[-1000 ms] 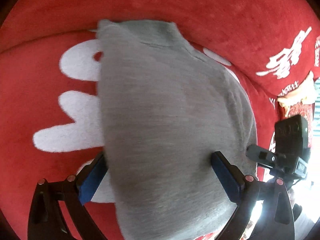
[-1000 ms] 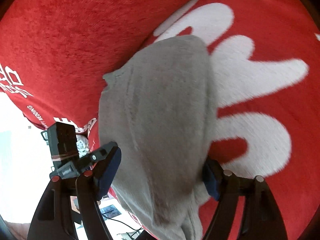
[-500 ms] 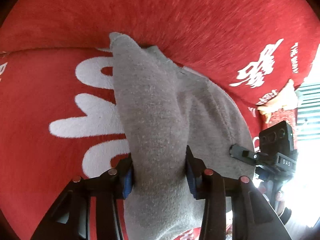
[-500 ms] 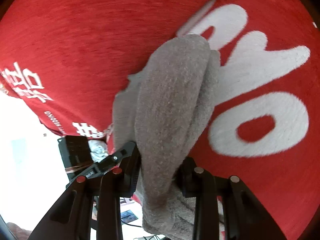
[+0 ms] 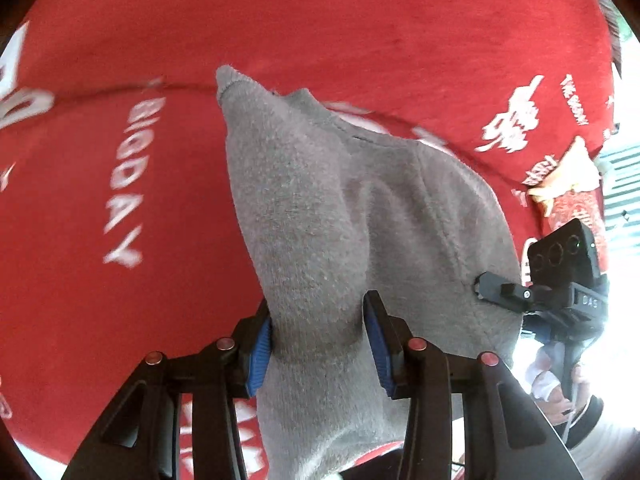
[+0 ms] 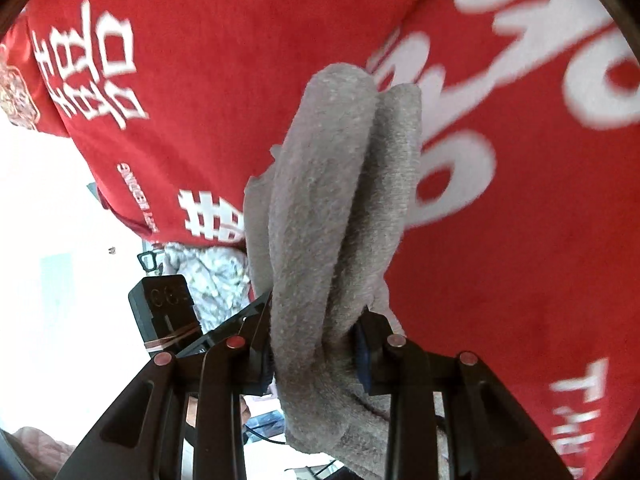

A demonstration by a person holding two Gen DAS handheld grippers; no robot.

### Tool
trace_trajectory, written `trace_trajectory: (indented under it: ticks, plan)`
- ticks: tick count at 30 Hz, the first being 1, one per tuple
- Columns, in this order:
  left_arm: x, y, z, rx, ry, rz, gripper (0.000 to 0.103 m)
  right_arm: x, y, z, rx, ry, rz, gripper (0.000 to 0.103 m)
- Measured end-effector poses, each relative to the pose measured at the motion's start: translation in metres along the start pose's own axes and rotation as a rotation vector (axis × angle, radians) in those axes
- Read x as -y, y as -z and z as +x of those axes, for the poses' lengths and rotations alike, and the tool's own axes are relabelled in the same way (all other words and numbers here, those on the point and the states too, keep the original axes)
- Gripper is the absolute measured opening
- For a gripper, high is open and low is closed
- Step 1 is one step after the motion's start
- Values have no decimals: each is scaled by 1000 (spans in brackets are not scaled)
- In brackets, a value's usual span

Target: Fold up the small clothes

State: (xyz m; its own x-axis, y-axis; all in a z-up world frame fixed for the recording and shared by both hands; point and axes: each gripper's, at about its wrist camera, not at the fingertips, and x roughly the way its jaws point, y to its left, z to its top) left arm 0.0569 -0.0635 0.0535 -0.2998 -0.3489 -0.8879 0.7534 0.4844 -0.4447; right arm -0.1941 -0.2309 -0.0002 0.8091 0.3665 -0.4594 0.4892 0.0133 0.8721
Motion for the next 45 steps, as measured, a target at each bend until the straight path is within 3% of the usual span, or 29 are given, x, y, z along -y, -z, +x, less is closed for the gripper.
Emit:
trace_trajectory:
  ticks: [4, 7, 9, 11, 14, 20, 23, 29, 33, 36, 39, 45]
  plan:
    - [-41, 20, 2, -7, -35, -48, 44, -7, 15, 47, -62, 68, -49, 34]
    - [-68, 32, 12, -4, -35, -106, 44, -6, 12, 63, -59, 126, -57, 34]
    - [-75, 34, 20, 1, -25, -136, 45, 0, 5, 59, -25, 237, -63, 34]
    - [-75, 33, 27, 6, -20, -143, 49, 13, -2, 52, -7, 434, -68, 34]
    - [-65, 31, 30, 6, -56, -108, 50, 22, -7, 41, 16, 485, -51, 35]
    - [-48, 32, 4, 34, -181, 0, 50, -14, 4, 18, 101, 673, -141, 34]
    - [-46, 30, -11, 47, -167, 14, 50, -24, 11, 7, 102, 634, -163, 20]
    - [-24, 26, -6, 44, -142, 43, 50, -50, 41, 19, 67, 595, -239, 15]
    - [-22, 39, 26, -22, -224, 34, 50, -46, 55, 46, 16, 689, -289, 15]
    - [-27, 45, 32, -32, -213, 4, 50, -30, 58, 55, -7, 786, -303, 13]
    - [-26, 47, 33, -35, -207, -4, 50, -14, 56, 52, 11, 766, -258, 10]
    - [-26, 48, 33, -42, -228, -40, 50, -18, 58, 45, 14, 783, -240, 11]
